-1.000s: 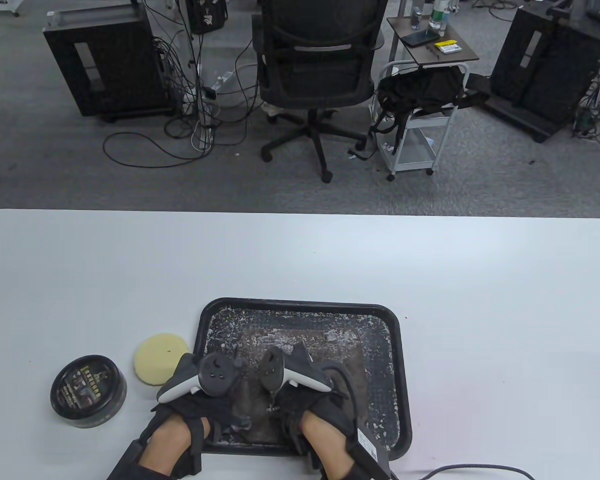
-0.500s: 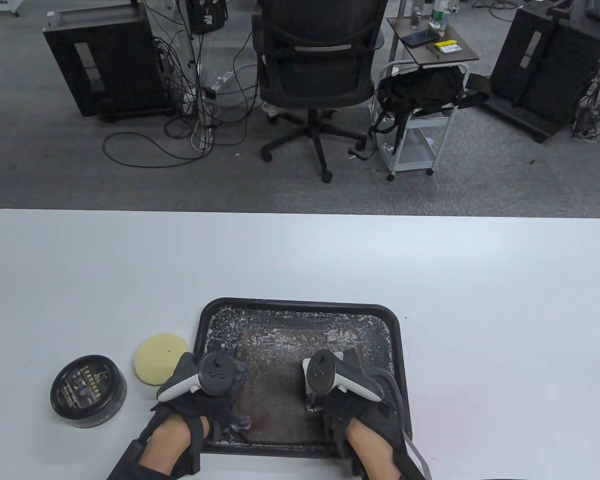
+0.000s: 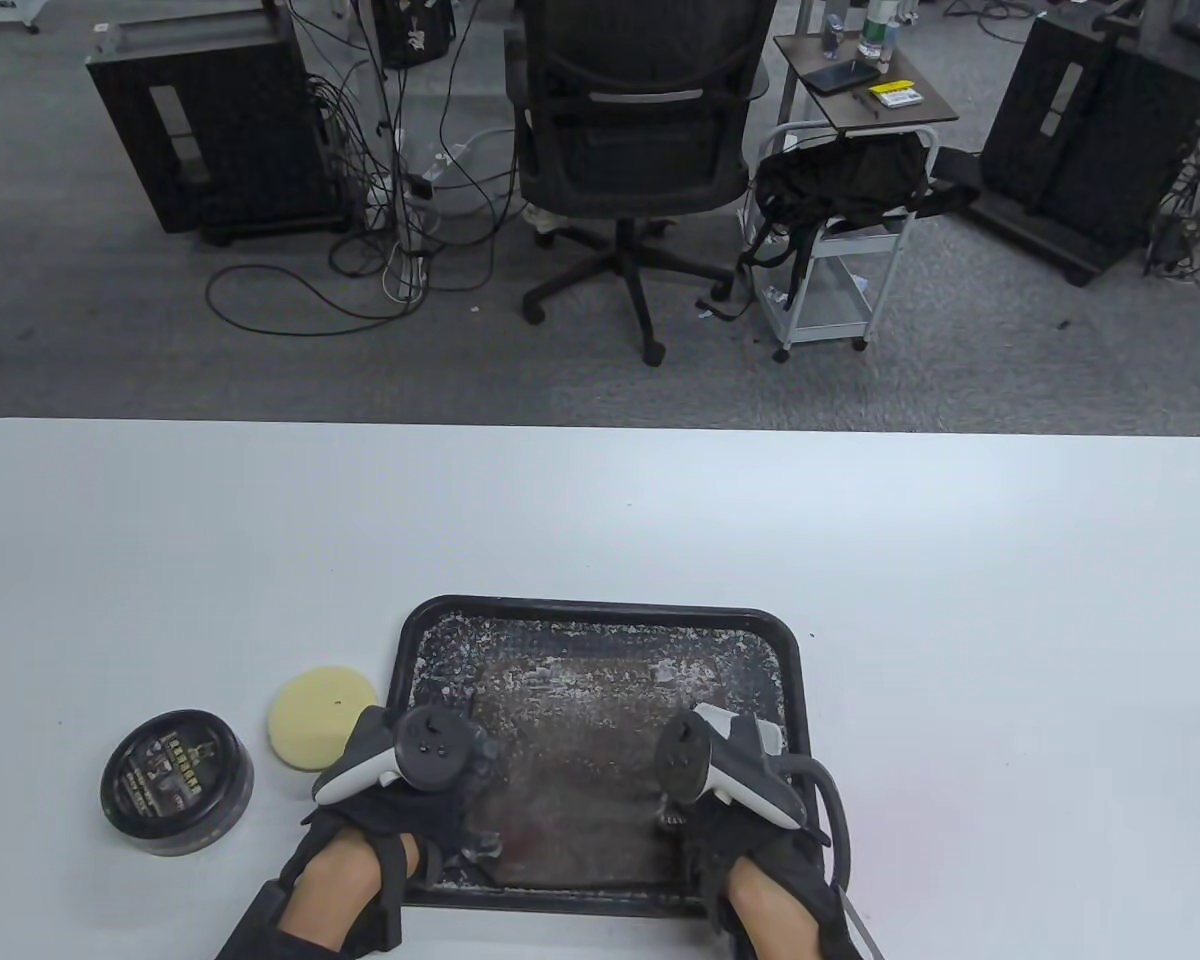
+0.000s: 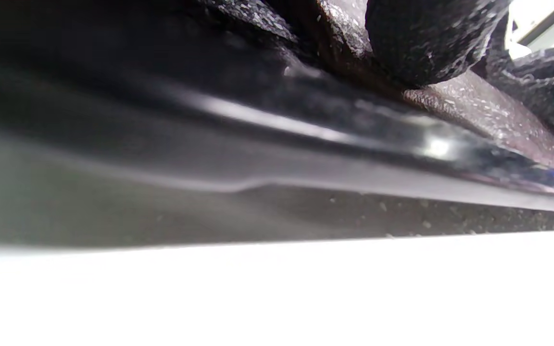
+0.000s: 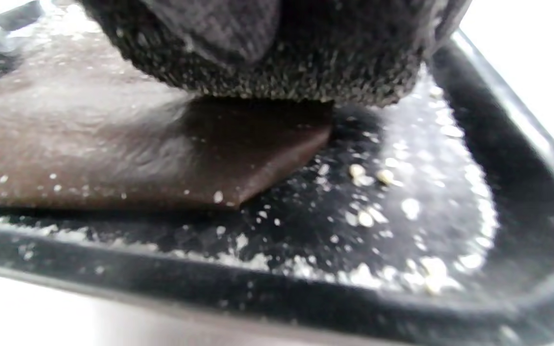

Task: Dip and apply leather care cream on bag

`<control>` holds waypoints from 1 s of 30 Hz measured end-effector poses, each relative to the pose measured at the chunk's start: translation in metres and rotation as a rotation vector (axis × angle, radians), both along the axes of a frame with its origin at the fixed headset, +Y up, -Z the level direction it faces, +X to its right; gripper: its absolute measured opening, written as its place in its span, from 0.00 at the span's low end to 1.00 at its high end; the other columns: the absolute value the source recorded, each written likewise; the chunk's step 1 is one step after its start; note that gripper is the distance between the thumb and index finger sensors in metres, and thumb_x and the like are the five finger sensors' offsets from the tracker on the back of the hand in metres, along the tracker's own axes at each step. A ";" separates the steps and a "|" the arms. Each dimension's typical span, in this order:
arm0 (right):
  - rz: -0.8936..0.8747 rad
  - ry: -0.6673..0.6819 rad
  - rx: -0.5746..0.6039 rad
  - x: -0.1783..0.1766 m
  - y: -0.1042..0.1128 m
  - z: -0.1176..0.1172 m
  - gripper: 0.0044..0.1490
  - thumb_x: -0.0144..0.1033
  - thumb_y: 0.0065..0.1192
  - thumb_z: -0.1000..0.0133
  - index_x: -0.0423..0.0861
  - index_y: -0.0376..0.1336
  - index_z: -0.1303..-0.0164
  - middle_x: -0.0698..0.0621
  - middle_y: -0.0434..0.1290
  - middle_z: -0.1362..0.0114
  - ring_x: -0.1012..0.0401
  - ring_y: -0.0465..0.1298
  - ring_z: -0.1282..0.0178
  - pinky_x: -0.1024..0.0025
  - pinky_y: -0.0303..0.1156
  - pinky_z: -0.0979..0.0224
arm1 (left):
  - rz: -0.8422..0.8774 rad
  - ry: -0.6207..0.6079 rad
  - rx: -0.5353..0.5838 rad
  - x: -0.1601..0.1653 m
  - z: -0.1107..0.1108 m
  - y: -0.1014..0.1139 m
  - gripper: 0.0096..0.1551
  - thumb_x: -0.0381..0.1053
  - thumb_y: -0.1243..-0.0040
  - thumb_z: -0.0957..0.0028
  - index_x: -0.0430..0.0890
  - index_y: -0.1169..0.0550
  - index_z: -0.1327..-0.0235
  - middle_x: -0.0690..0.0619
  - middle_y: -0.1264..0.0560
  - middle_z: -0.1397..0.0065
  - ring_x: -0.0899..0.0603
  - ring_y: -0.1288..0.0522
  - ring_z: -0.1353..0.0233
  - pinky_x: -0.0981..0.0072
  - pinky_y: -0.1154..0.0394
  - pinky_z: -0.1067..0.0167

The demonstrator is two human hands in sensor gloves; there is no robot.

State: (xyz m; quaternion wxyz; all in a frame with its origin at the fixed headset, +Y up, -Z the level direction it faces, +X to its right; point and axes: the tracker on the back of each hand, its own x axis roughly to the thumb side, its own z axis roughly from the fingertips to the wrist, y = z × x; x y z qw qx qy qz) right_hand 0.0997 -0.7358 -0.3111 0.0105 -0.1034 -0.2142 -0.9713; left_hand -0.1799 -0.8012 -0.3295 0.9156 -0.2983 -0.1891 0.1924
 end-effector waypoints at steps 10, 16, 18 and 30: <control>-0.030 0.226 0.114 -0.057 -0.013 0.014 0.35 0.26 0.59 0.52 0.46 0.65 0.29 0.40 0.63 0.23 0.39 0.64 0.25 0.41 0.63 0.26 | 0.089 0.056 0.000 -0.005 -0.002 0.000 0.36 0.62 0.53 0.53 0.56 0.44 0.31 0.59 0.58 0.24 0.45 0.61 0.21 0.47 0.64 0.29; -0.124 0.278 0.121 -0.085 -0.020 0.020 0.36 0.26 0.59 0.51 0.47 0.64 0.28 0.40 0.62 0.22 0.38 0.63 0.25 0.41 0.62 0.26 | 0.206 0.111 -0.055 -0.006 -0.002 -0.003 0.41 0.68 0.57 0.55 0.53 0.45 0.30 0.56 0.58 0.24 0.44 0.62 0.22 0.46 0.68 0.32; -0.137 0.299 0.125 -0.095 -0.022 0.021 0.36 0.26 0.58 0.51 0.46 0.63 0.28 0.40 0.62 0.22 0.39 0.63 0.25 0.41 0.62 0.26 | 0.235 0.121 -0.063 -0.006 -0.002 -0.002 0.42 0.68 0.57 0.55 0.52 0.47 0.29 0.55 0.57 0.24 0.43 0.62 0.22 0.46 0.69 0.32; -0.268 0.391 0.118 -0.138 -0.030 0.027 0.36 0.28 0.58 0.50 0.49 0.62 0.26 0.43 0.60 0.20 0.40 0.60 0.22 0.41 0.59 0.23 | 0.354 0.164 -0.100 -0.009 -0.003 -0.003 0.53 0.72 0.63 0.55 0.48 0.73 0.40 0.51 0.56 0.23 0.42 0.62 0.22 0.46 0.71 0.33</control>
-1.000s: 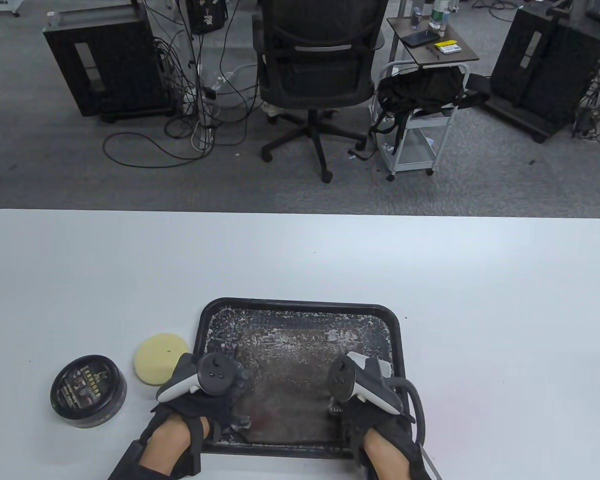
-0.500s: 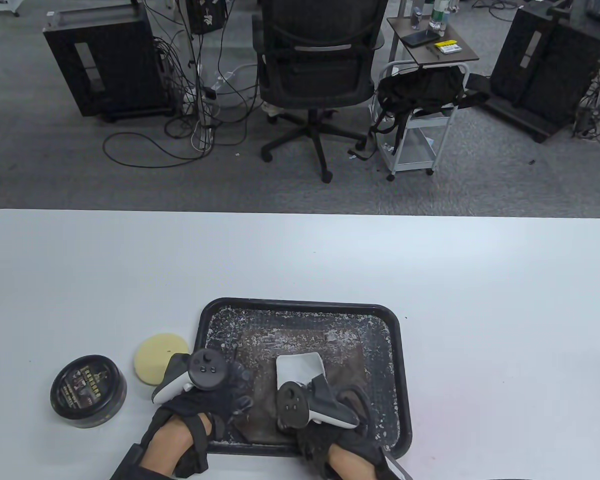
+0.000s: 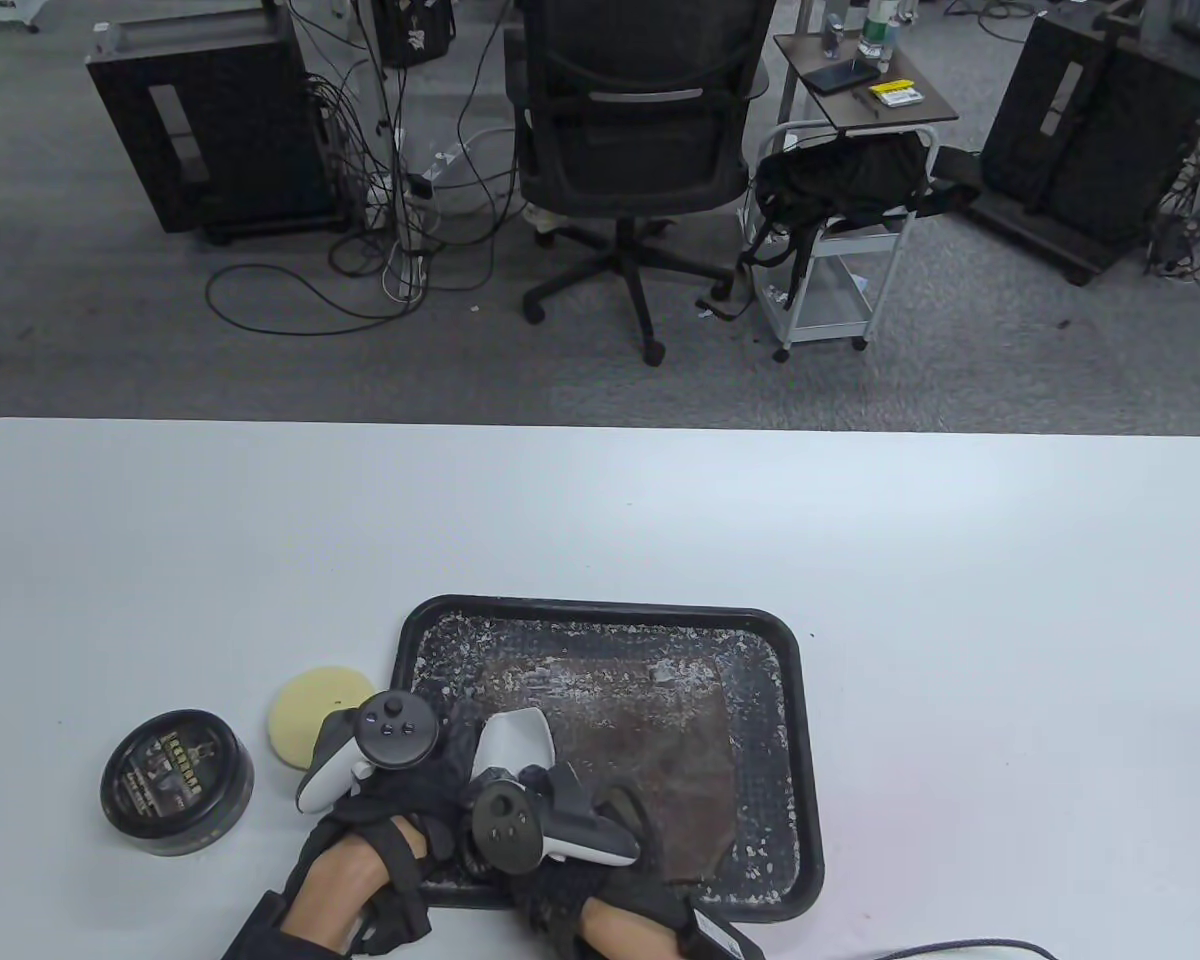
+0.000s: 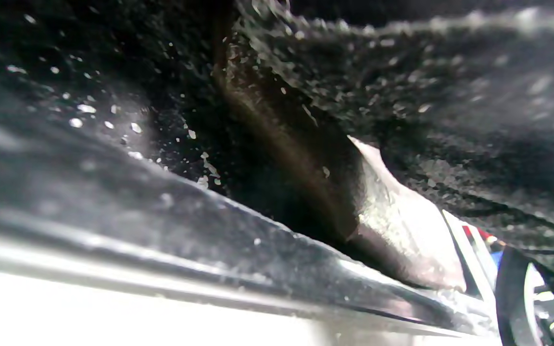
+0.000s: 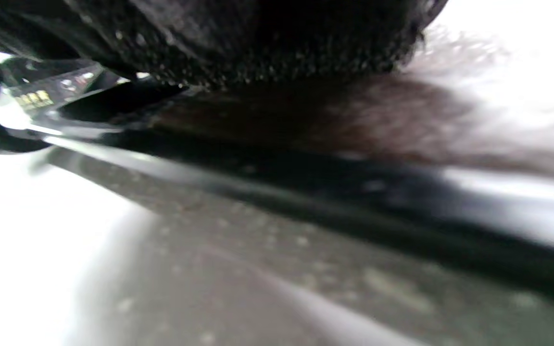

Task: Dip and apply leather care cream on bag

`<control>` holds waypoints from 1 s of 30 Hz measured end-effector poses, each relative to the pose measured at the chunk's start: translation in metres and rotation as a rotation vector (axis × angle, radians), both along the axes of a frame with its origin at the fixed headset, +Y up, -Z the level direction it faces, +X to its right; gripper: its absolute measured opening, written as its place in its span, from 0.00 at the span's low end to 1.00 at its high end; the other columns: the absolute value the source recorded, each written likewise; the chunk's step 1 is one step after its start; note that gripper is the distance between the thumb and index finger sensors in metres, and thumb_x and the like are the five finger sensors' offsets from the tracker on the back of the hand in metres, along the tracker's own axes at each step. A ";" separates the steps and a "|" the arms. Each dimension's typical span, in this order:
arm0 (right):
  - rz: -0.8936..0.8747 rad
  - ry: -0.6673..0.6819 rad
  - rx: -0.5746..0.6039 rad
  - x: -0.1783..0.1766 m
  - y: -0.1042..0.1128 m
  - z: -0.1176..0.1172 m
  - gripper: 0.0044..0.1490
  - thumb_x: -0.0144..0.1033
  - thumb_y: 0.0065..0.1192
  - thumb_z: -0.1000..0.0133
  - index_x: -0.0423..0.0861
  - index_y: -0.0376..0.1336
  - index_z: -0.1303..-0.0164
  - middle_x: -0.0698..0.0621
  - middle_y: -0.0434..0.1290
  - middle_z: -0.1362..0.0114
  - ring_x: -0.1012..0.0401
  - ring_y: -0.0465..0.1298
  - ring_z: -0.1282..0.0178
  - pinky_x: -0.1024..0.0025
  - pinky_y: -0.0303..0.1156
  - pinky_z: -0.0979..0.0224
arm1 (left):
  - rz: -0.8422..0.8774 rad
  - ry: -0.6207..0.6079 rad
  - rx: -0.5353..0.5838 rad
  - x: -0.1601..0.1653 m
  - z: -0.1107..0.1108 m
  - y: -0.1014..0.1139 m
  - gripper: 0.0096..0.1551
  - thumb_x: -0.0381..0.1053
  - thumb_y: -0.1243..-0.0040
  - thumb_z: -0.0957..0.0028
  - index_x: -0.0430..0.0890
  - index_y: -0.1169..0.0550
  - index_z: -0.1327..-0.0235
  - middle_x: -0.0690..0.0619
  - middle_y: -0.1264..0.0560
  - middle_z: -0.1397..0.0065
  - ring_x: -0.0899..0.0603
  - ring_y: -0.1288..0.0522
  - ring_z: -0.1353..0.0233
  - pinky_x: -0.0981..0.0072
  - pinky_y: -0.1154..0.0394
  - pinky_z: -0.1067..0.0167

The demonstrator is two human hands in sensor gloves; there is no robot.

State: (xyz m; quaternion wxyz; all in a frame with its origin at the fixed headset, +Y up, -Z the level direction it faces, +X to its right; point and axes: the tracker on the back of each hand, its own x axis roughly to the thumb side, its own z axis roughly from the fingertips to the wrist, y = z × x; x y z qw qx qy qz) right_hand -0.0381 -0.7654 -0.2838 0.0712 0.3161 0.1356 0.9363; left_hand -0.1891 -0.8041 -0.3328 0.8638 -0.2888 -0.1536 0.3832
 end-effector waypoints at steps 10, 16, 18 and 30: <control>-0.040 0.067 -0.033 -0.001 0.001 0.001 0.36 0.27 0.59 0.50 0.50 0.63 0.27 0.44 0.61 0.20 0.42 0.60 0.21 0.40 0.59 0.23 | 0.002 -0.006 -0.006 -0.001 0.000 0.000 0.55 0.73 0.63 0.55 0.47 0.73 0.40 0.51 0.56 0.23 0.42 0.62 0.22 0.47 0.71 0.33; 0.007 0.109 -0.089 0.003 0.006 0.003 0.35 0.25 0.59 0.51 0.53 0.67 0.30 0.48 0.62 0.20 0.44 0.60 0.20 0.41 0.57 0.22 | -0.003 -0.010 -0.006 -0.001 0.000 0.000 0.55 0.73 0.62 0.55 0.47 0.73 0.40 0.52 0.56 0.23 0.43 0.62 0.22 0.47 0.71 0.33; 0.016 0.108 -0.089 0.006 0.008 0.003 0.34 0.25 0.59 0.51 0.54 0.68 0.32 0.49 0.63 0.21 0.45 0.60 0.20 0.42 0.57 0.22 | -0.006 -0.011 -0.007 -0.001 0.000 0.000 0.54 0.72 0.62 0.54 0.47 0.72 0.39 0.52 0.56 0.23 0.43 0.62 0.22 0.47 0.71 0.33; 0.107 0.049 -0.096 0.023 0.021 0.000 0.30 0.23 0.59 0.52 0.56 0.74 0.41 0.54 0.68 0.23 0.48 0.65 0.21 0.41 0.58 0.23 | -0.010 -0.021 -0.005 -0.002 0.000 -0.001 0.53 0.72 0.62 0.54 0.46 0.71 0.37 0.53 0.56 0.23 0.44 0.63 0.21 0.48 0.71 0.33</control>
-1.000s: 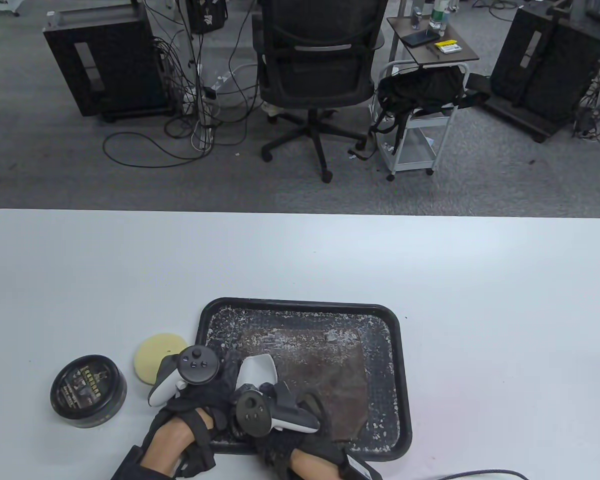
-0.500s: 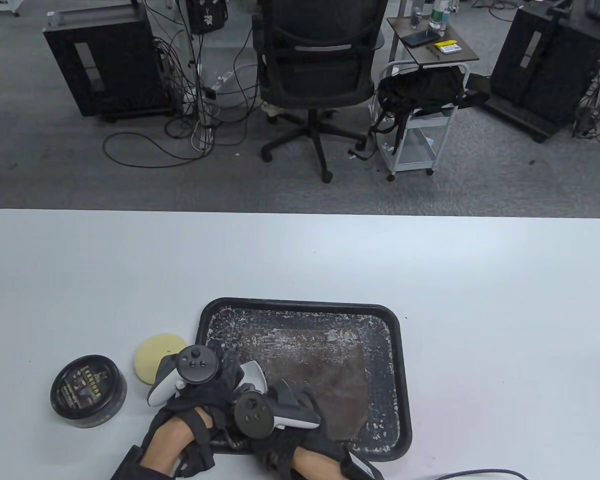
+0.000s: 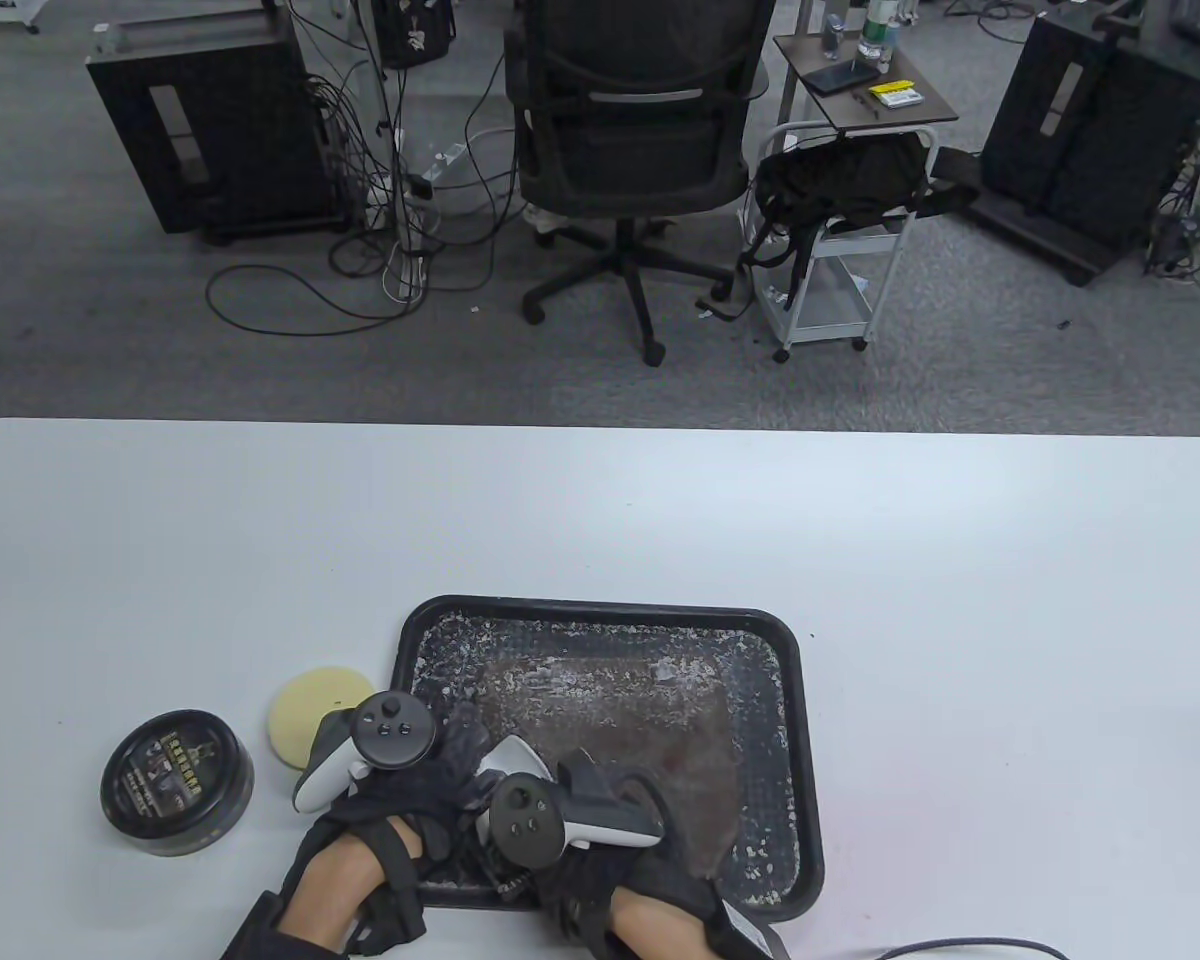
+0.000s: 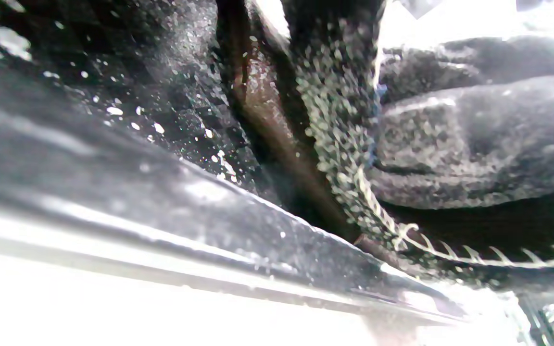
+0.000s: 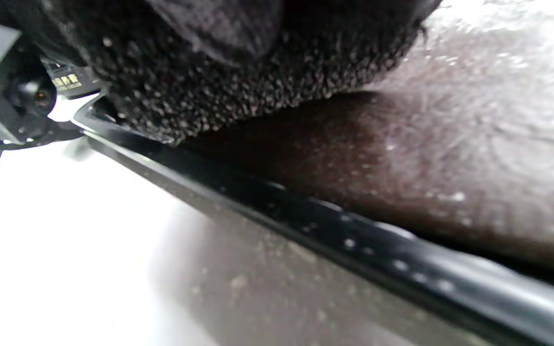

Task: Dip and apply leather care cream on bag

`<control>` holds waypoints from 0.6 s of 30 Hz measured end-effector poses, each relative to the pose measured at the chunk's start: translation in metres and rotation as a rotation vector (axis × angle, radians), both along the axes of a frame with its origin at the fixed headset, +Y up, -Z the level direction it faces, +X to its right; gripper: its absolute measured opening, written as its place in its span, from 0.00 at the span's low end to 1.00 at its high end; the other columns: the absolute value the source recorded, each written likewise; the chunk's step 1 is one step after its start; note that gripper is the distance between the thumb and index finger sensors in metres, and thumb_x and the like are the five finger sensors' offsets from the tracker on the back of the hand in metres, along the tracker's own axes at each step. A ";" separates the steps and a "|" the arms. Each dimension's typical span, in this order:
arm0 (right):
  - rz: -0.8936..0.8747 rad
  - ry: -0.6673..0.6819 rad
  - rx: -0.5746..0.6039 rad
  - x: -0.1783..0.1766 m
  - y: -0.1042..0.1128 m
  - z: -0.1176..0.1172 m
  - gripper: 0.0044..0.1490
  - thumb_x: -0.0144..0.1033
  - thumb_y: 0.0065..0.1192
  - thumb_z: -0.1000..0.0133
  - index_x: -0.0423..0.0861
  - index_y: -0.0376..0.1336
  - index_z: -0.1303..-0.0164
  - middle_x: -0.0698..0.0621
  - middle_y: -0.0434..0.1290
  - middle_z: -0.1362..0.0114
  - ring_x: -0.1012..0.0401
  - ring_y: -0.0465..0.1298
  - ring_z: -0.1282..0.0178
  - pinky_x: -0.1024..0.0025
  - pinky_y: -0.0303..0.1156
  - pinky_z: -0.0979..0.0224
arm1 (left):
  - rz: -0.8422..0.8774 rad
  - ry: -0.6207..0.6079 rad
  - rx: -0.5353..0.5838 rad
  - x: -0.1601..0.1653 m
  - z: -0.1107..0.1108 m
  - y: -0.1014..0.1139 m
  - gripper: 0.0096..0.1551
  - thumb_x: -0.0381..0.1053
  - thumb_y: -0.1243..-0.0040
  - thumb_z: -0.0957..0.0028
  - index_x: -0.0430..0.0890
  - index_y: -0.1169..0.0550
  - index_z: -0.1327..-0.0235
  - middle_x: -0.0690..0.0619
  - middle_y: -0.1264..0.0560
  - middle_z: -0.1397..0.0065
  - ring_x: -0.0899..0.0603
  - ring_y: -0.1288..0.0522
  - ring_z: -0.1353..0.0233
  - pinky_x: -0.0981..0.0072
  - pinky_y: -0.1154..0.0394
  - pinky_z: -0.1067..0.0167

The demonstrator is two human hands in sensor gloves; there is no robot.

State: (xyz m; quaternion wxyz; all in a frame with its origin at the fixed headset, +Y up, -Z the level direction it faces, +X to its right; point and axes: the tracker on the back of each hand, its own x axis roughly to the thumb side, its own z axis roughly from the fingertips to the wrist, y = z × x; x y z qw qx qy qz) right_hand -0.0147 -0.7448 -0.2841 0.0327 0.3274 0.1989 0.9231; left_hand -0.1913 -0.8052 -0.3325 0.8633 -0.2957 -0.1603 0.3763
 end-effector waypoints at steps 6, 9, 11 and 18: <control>0.091 -0.059 -0.019 0.017 0.004 -0.002 0.29 0.22 0.60 0.52 0.56 0.75 0.45 0.54 0.70 0.24 0.49 0.65 0.21 0.41 0.58 0.23 | -0.067 -0.015 0.017 0.002 0.000 0.000 0.53 0.72 0.62 0.54 0.46 0.70 0.37 0.55 0.57 0.23 0.45 0.62 0.21 0.49 0.69 0.33; 0.130 -0.087 -0.042 0.029 0.004 -0.004 0.28 0.22 0.60 0.53 0.57 0.76 0.46 0.56 0.69 0.25 0.51 0.65 0.21 0.41 0.58 0.22 | -0.100 -0.022 0.029 0.002 0.001 0.001 0.53 0.72 0.62 0.54 0.46 0.70 0.36 0.56 0.57 0.23 0.45 0.62 0.21 0.49 0.69 0.32; 0.141 -0.112 -0.060 0.037 0.005 -0.006 0.28 0.22 0.60 0.53 0.56 0.76 0.47 0.56 0.70 0.26 0.52 0.65 0.21 0.41 0.57 0.22 | -0.097 -0.023 0.027 0.002 0.001 0.001 0.53 0.72 0.62 0.54 0.46 0.69 0.36 0.56 0.57 0.23 0.45 0.62 0.21 0.49 0.69 0.32; 0.165 -0.188 -0.102 0.062 0.009 -0.014 0.27 0.21 0.60 0.54 0.56 0.78 0.51 0.57 0.72 0.29 0.53 0.66 0.23 0.42 0.58 0.23 | -0.094 -0.023 0.026 0.002 0.000 0.000 0.53 0.72 0.62 0.54 0.47 0.69 0.36 0.56 0.57 0.23 0.46 0.62 0.21 0.49 0.69 0.32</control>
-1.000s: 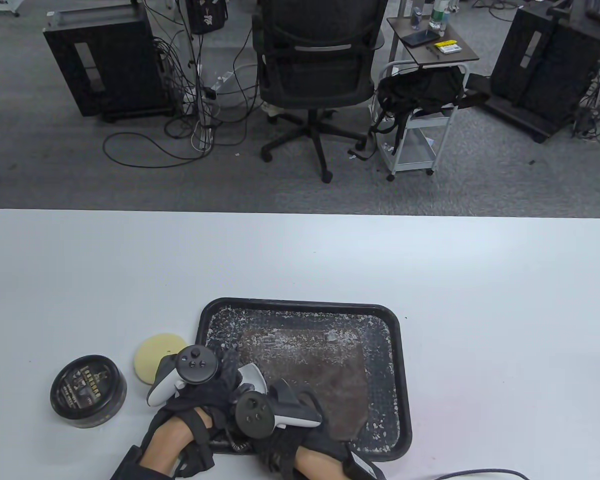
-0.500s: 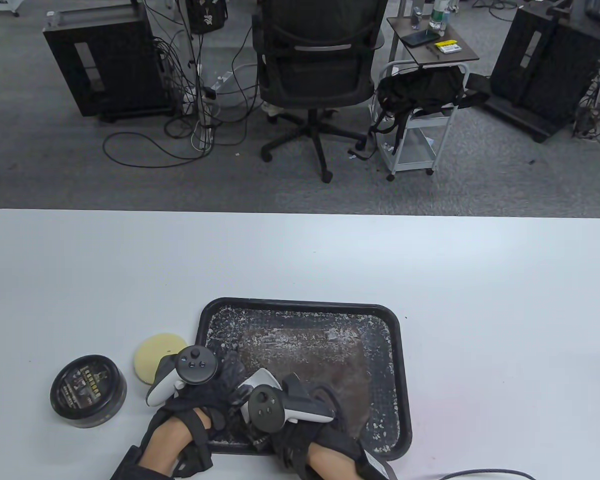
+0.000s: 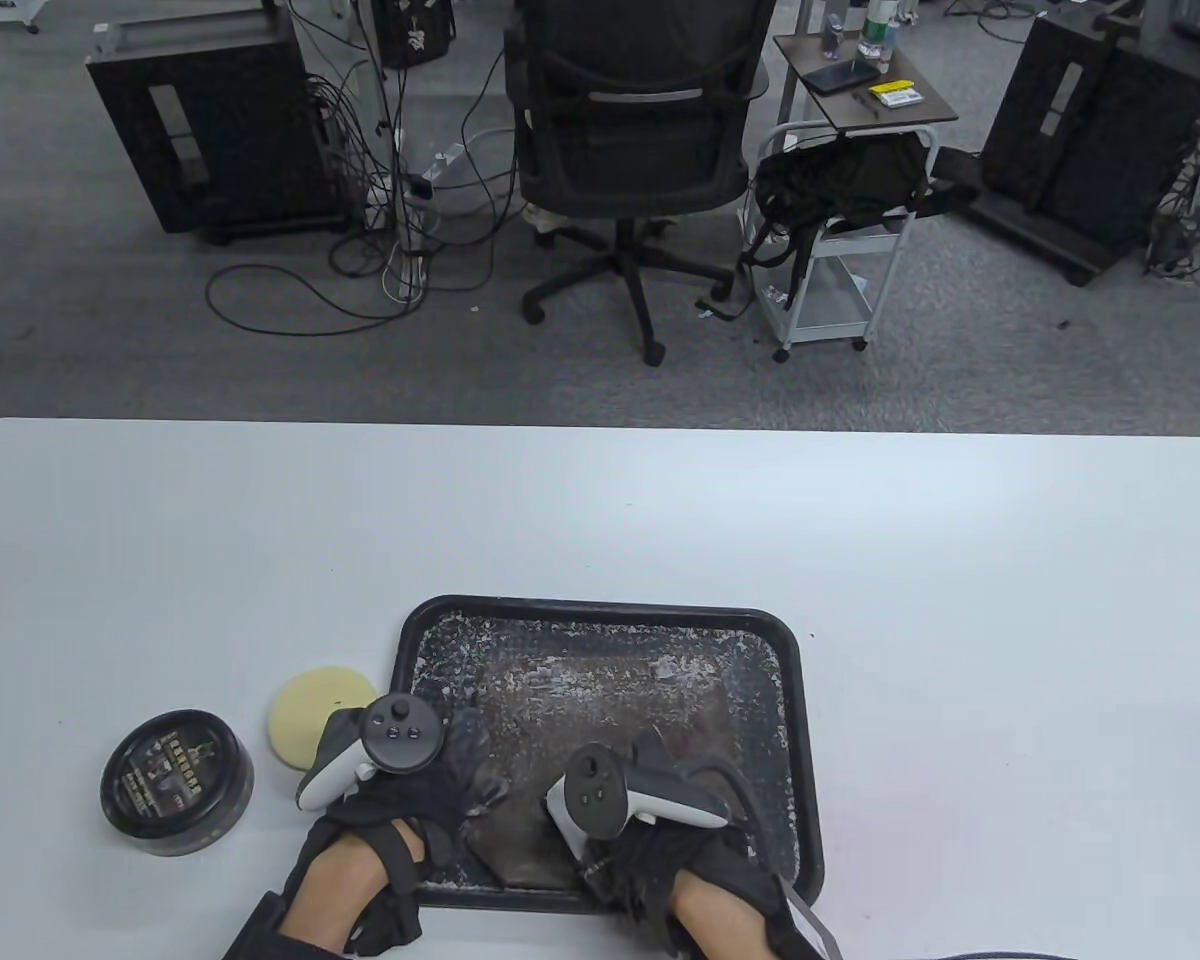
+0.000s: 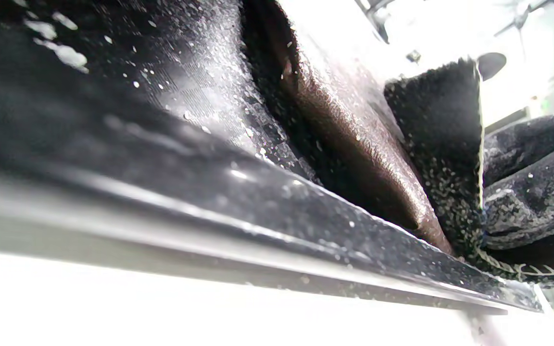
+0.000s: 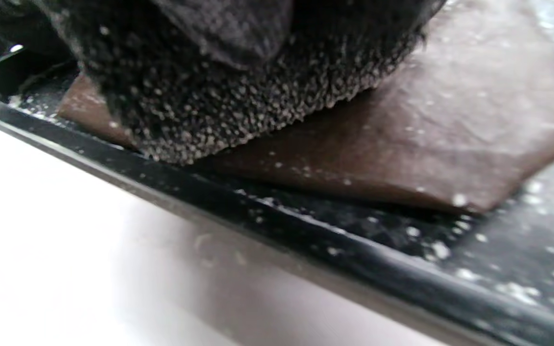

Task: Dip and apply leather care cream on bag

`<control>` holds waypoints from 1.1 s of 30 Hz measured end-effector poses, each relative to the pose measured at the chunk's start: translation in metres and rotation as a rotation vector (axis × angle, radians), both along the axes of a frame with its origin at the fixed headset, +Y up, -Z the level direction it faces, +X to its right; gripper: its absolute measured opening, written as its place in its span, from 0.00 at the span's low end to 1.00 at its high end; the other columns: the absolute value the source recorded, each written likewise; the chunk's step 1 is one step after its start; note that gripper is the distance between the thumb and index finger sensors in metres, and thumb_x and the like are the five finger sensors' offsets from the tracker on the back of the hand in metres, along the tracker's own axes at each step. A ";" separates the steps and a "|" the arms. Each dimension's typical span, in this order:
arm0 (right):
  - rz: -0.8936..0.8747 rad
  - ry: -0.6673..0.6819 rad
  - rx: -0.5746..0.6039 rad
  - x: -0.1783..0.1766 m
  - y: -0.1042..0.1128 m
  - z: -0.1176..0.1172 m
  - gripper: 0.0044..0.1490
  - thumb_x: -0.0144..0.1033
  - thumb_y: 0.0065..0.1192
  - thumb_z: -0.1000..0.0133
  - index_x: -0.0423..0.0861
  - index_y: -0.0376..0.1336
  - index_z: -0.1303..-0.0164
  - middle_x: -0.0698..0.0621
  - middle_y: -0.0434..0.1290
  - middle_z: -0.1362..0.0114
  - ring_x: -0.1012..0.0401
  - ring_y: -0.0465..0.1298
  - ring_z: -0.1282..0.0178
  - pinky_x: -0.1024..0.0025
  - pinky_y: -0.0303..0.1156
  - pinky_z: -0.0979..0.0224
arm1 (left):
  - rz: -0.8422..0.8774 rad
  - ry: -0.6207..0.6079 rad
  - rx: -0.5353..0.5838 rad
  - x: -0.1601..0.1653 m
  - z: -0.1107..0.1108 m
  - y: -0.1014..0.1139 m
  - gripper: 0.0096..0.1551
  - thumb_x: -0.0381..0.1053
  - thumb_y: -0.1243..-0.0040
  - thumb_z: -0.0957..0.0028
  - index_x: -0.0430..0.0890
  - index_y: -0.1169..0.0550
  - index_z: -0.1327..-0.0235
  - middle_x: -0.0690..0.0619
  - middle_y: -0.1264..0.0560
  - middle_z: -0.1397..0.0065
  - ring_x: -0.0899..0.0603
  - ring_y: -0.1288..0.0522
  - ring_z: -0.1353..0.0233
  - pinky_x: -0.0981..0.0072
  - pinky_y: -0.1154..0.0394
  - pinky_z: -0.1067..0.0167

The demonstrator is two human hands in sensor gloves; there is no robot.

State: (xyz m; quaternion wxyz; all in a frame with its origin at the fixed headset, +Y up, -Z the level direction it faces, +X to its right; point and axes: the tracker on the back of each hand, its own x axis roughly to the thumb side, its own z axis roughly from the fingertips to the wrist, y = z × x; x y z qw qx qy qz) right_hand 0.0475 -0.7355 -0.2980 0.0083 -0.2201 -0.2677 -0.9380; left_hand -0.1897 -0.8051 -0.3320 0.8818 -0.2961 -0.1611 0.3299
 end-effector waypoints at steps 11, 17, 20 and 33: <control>-0.041 -0.155 -0.042 0.055 0.006 -0.017 0.25 0.20 0.62 0.56 0.57 0.82 0.64 0.59 0.78 0.37 0.58 0.69 0.27 0.41 0.59 0.24 | 0.003 -0.006 -0.004 -0.001 0.000 0.000 0.53 0.72 0.62 0.54 0.47 0.69 0.35 0.57 0.57 0.23 0.46 0.62 0.21 0.50 0.68 0.32; -0.061 -0.232 -0.056 0.077 0.008 -0.021 0.25 0.20 0.63 0.57 0.56 0.83 0.66 0.59 0.79 0.39 0.59 0.70 0.28 0.41 0.59 0.24 | 0.003 -0.006 -0.004 -0.001 -0.001 0.000 0.53 0.72 0.62 0.54 0.47 0.69 0.35 0.57 0.57 0.23 0.46 0.62 0.21 0.50 0.69 0.32; -0.052 -0.244 -0.053 0.084 0.009 -0.022 0.24 0.19 0.63 0.58 0.56 0.83 0.68 0.58 0.80 0.40 0.58 0.71 0.29 0.40 0.60 0.25 | -0.003 -0.007 0.000 -0.001 -0.001 0.000 0.53 0.72 0.61 0.54 0.47 0.69 0.35 0.57 0.57 0.23 0.46 0.62 0.21 0.50 0.68 0.32; 0.001 -0.338 -0.031 0.105 0.010 -0.024 0.23 0.19 0.63 0.59 0.56 0.83 0.72 0.57 0.82 0.43 0.56 0.74 0.30 0.40 0.61 0.25 | -0.014 -0.012 0.009 -0.001 -0.001 0.000 0.51 0.71 0.61 0.54 0.50 0.67 0.34 0.57 0.57 0.23 0.46 0.62 0.21 0.50 0.68 0.32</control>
